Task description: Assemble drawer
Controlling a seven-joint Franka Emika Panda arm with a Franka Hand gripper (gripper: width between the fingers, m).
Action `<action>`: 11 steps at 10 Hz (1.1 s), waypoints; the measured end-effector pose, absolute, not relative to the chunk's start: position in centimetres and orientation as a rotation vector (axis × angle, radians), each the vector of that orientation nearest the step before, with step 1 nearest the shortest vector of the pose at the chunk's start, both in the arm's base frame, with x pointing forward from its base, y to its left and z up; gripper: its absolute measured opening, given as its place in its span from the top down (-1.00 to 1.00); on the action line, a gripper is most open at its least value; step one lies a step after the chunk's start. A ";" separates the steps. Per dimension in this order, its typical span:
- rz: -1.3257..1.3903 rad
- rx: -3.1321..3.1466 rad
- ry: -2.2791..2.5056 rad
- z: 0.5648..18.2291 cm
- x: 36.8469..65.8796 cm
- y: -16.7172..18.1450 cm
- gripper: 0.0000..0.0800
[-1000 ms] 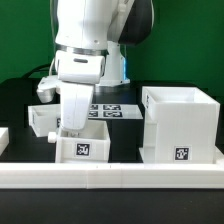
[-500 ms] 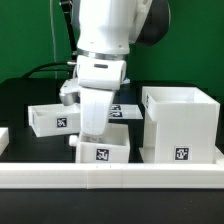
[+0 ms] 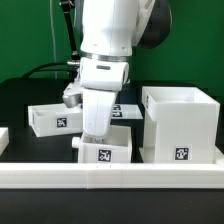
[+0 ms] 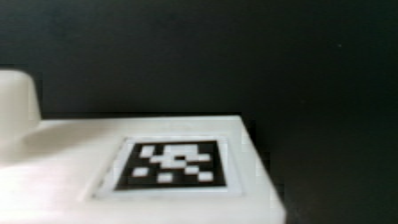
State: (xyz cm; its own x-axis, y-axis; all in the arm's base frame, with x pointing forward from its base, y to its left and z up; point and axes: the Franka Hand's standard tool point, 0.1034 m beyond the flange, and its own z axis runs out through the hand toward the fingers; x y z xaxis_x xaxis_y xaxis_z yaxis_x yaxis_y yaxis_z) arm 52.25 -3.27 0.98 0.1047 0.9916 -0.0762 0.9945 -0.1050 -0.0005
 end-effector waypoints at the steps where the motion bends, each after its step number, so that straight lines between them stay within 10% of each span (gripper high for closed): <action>1: -0.080 2.297 2.065 1.1 52.5 -2.6 0.90; 11: -0.065 2.259 2.100 1.3 53.4 -1.8 0.89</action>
Offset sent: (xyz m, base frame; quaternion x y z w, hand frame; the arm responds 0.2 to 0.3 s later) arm 0.0145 0.0144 0.0070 0.0060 -0.0039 0.0043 1.0000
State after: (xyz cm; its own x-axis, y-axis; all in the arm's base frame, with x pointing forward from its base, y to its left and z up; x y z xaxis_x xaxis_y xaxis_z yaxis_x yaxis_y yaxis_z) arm 53.37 -1.81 1.25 0.0731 0.9949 -0.0691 0.9973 -0.0724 0.0121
